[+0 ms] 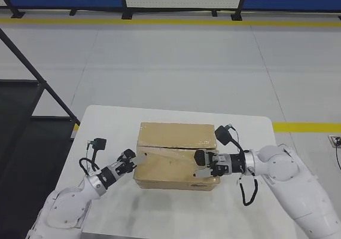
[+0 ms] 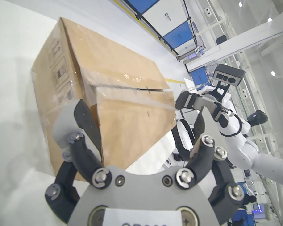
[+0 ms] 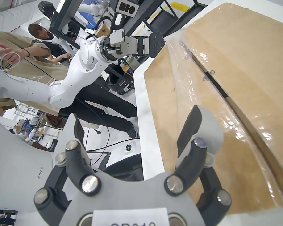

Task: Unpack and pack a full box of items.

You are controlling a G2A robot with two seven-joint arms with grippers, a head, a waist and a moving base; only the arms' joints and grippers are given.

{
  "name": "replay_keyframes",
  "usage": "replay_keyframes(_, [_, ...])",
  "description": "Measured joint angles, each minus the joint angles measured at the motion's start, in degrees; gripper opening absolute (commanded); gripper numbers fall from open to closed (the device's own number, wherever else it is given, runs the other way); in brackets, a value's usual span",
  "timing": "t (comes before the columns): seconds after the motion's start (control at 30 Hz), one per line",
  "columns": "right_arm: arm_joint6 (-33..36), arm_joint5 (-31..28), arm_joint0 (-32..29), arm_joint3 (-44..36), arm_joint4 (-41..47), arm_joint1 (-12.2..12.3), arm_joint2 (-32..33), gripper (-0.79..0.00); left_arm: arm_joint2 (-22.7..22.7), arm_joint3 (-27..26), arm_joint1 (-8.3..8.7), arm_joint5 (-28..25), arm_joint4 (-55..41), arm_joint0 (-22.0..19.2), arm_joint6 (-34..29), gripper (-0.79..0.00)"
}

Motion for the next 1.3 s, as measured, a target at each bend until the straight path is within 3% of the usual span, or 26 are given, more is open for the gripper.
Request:
replay_keyframes(0.17, [-1.02, -1.01, -0.61, -0.78, -0.5, 0.61, -0.25, 0.0, 2.94, -0.08, -0.27, 6.23, -4.72, -3.48, -4.24, 0.0])
replay_keyframes(0.3, [-2.15, -1.43, -0.87, -0.75, -1.33, 0.88, 0.09, 0.0, 3.08, -1.06, -0.2, 8.69, -4.02, -4.69, -3.32, 0.0])
replay_keyframes(0.6, [-4.56, -0.98, -1.27, -0.25, -1.38, 1.19, 1.06, 0.0, -0.71, -4.14, 0.63, 9.38, -7.44, -2.27, -6.09, 0.0])
replay_keyframes(0.83, [-12.95, 0.44, -2.79, -2.67, -8.52, 1.74, 4.53, 0.0, 1.09, -2.73, 0.79, 9.76, -6.57, -3.88, -7.15, 0.0])
replay_keyframes(1.0, [-22.85, 9.66, -4.94, -6.93, -18.84, 2.19, 8.18, 0.0, 1.7, -1.22, 0.86, 9.89, -6.81, -5.11, -6.76, 0.0])
replay_keyframes(1.17, [-21.33, 7.84, -4.9, -6.77, -17.15, 2.18, 8.03, 0.0, 1.73, -0.63, 0.99, 9.84, -7.49, -5.03, -6.45, 0.0])
replay_keyframes(1.3, [-22.55, 9.7, -5.26, -5.49, -19.09, 2.22, 8.29, 0.0, 1.89, -0.63, 1.11, 9.78, -7.69, -4.86, -6.25, 0.0])
